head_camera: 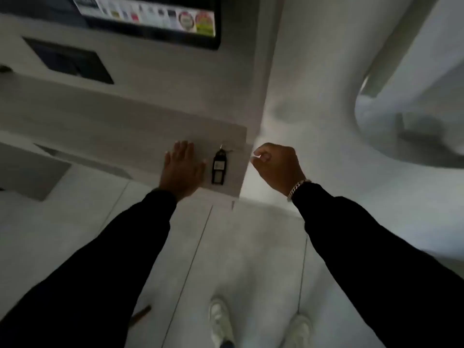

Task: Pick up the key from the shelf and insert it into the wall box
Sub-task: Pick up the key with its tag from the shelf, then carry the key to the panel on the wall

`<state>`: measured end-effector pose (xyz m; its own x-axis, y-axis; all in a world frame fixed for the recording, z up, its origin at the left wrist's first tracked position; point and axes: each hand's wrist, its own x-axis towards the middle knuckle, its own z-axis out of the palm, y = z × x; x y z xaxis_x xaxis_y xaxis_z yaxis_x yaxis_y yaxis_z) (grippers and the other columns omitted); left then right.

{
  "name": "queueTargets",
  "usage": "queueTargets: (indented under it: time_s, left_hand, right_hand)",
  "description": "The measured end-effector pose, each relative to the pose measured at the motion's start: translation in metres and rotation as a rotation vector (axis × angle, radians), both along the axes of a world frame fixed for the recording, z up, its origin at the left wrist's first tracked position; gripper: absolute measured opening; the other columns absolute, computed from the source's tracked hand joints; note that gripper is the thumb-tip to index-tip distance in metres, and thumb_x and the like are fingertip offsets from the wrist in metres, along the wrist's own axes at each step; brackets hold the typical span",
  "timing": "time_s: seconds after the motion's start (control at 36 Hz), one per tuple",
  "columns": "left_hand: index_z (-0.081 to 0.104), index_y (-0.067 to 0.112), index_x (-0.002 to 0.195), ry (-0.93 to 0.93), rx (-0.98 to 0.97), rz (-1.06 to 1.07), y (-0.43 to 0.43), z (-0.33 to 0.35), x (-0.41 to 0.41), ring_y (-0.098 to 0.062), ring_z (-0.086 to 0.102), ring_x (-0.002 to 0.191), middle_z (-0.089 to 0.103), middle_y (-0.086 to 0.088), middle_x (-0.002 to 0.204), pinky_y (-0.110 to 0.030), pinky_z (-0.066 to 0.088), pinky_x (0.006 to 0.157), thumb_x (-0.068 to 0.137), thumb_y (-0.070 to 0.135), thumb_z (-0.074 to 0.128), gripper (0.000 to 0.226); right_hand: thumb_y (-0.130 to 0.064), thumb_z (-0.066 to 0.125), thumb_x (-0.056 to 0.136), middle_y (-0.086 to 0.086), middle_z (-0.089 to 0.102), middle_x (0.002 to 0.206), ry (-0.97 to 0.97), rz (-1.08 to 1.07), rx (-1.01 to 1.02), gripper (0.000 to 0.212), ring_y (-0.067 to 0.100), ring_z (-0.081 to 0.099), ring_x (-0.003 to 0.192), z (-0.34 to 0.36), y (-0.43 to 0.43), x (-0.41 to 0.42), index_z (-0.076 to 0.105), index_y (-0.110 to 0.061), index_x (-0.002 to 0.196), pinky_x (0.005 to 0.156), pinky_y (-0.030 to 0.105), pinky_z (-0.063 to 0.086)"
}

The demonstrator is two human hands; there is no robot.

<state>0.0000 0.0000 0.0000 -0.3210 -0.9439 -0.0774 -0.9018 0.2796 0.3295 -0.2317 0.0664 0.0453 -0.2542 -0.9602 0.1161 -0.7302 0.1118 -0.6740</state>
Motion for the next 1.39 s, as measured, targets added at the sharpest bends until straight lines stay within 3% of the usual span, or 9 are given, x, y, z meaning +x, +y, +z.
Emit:
queueTargets:
  time_s: [0.22,0.33,0.5,0.67,0.75,0.86,1.06,1.31,1.39]
  left_hand:
    - [0.021,0.001,0.155,-0.112,-0.096,-0.041,-0.032,-0.026,0.001,-0.040,0.018,0.152,0.019,-0.022,0.164,-0.058,0.017,0.122,0.088,0.053,0.014,0.085]
    - [0.012,0.003,0.157,-0.154,-0.075,-0.077,-0.039,-0.027,0.001,-0.038,0.010,0.154,0.011,-0.022,0.166,-0.057,0.012,0.124,0.091,0.053,0.018,0.083]
    - [0.010,0.004,0.157,-0.166,-0.078,-0.112,-0.040,-0.025,0.002,-0.034,0.006,0.155,0.008,-0.019,0.167,-0.057,0.008,0.126,0.093,0.057,0.020,0.084]
    - [0.014,0.003,0.157,-0.152,-0.107,-0.166,-0.039,-0.026,0.004,-0.031,0.010,0.155,0.013,-0.017,0.167,-0.058,0.011,0.125,0.090,0.060,0.010,0.088]
    - [0.015,0.003,0.157,-0.134,-0.116,-0.198,-0.037,-0.026,0.004,-0.031,0.012,0.155,0.014,-0.017,0.167,-0.058,0.012,0.124,0.090,0.059,0.011,0.087]
    - [0.012,0.003,0.157,-0.146,-0.084,-0.247,-0.023,-0.024,-0.003,-0.031,0.009,0.155,0.010,-0.017,0.168,-0.057,0.011,0.124,0.089,0.057,0.010,0.087]
    - [0.013,0.002,0.157,-0.046,0.054,-0.231,0.018,0.007,-0.021,-0.030,0.008,0.156,0.009,-0.016,0.168,-0.054,0.010,0.124,0.089,0.054,0.015,0.086]
    - [0.019,-0.002,0.155,0.341,-0.193,-0.378,0.096,0.097,-0.098,-0.038,0.010,0.154,0.015,-0.022,0.165,-0.057,0.008,0.124,0.097,0.044,0.025,0.075]
    - [0.014,0.000,0.157,0.400,-0.283,-0.489,0.126,0.130,-0.131,-0.037,0.003,0.155,0.010,-0.021,0.167,-0.053,0.002,0.124,0.100,0.041,0.027,0.071]
  right_hand:
    - [-0.039,0.061,0.076,-0.004,0.046,0.054,-0.070,-0.108,0.085,0.039,0.023,0.049,0.064,-0.030,-0.030,0.059,0.037,-0.021,0.050,0.064,0.030,0.040]
    - [-0.048,0.069,0.073,0.013,0.070,0.090,-0.014,-0.122,0.150,0.040,0.032,0.064,0.092,-0.030,-0.044,0.084,0.064,-0.011,0.088,0.074,0.029,0.044]
    - [-0.032,0.077,0.068,0.017,0.064,0.114,-0.029,-0.168,0.239,0.055,0.034,0.057,0.112,-0.033,-0.058,0.089,0.057,-0.002,0.110,0.087,0.034,0.047]
    - [-0.037,0.065,0.075,0.017,0.071,0.075,-0.147,-0.242,0.245,0.034,0.033,0.066,0.081,-0.041,-0.057,0.074,0.066,-0.004,0.069,0.073,0.028,0.047]
    - [-0.035,0.058,0.077,0.015,0.063,0.058,-0.404,-0.325,0.316,0.035,0.037,0.064,0.060,-0.036,-0.051,0.067,0.060,-0.009,0.052,0.065,0.048,0.057]
    - [-0.005,0.061,0.082,0.013,0.050,0.057,-0.946,-0.403,0.358,0.023,0.019,0.044,0.033,-0.020,-0.035,0.060,0.054,-0.007,0.060,0.041,0.023,0.037]
    - [-0.001,0.067,0.079,0.011,0.061,0.072,-1.092,-0.362,0.339,0.005,0.010,0.052,0.049,0.025,0.030,0.032,0.067,-0.005,0.076,0.047,0.018,0.045]
    - [-0.005,0.072,0.076,0.020,0.067,0.084,-1.051,-0.322,0.197,0.003,0.030,0.053,0.080,0.097,0.158,-0.021,0.073,-0.007,0.076,0.076,0.042,0.049]
    - [-0.010,0.071,0.079,0.018,0.068,0.085,-1.071,-0.322,0.149,0.004,0.030,0.053,0.079,0.112,0.204,-0.042,0.074,-0.007,0.080,0.071,0.038,0.051]
